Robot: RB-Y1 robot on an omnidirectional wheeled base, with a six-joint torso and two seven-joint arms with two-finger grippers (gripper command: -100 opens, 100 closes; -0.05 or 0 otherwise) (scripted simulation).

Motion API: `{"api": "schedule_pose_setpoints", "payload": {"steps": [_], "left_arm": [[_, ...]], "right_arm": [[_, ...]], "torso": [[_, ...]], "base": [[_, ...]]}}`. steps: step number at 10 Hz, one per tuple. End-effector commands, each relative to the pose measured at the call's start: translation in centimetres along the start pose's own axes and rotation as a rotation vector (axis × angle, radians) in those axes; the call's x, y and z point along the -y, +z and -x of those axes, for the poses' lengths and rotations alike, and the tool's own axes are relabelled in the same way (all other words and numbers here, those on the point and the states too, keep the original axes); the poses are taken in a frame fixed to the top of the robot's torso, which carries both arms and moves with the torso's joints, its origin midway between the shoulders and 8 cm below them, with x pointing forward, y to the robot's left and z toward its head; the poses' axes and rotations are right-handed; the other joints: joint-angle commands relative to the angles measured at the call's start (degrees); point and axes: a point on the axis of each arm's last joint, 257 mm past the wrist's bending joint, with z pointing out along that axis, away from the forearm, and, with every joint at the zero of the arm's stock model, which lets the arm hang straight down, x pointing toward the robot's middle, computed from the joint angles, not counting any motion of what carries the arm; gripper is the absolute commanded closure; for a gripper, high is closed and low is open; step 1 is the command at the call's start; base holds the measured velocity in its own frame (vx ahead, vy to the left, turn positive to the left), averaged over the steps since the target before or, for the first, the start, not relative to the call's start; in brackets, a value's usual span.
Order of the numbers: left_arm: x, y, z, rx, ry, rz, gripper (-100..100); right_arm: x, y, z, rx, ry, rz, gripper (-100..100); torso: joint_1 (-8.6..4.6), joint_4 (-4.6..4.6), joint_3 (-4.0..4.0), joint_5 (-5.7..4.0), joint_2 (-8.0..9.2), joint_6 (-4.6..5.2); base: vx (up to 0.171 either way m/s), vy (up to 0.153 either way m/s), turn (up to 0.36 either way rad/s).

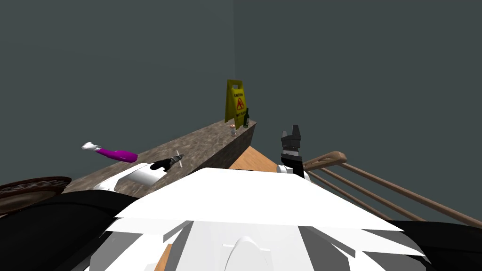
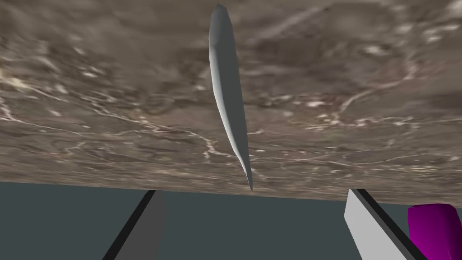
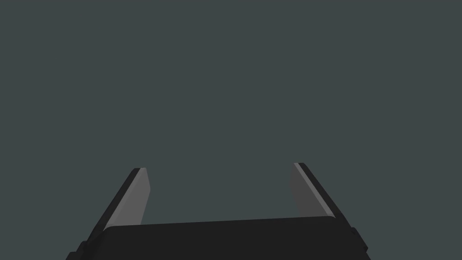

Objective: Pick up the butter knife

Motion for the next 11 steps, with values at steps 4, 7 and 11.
{"api": "schedule_pose_setpoints", "payload": {"steps": [4, 7, 11], "left_arm": [[-1.3, 0.1, -0.9, -0.029, 0.005, 0.052, 0], [-2.1, 1.9, 0.7, 0.023, -0.003, 0.032, -100], [-2.9, 3.4, 2.1, 0.066, -0.005, 0.011, -100]], "right_arm": [[0.0, 0.0, 0.0, 0.0, 0.0, 0.0, 0], [0.0, 0.0, 0.0, 0.0, 0.0, 0.0, 0], [0.0, 0.0, 0.0, 0.0, 0.0, 0.0, 0]], "torso": [[-0.02, 0.04, 0.11, 0.0, 0.21, 0.0], [-0.24, 0.04, 0.11, -0.05, 0.21, 0.0], [-0.21, 0.05, 0.13, -0.05, 0.24, 0.0]], "base": [[0.064, -0.009, 0.004], [0.052, -0.061, 0.015], [0.037, -0.042, 0.009]]}}
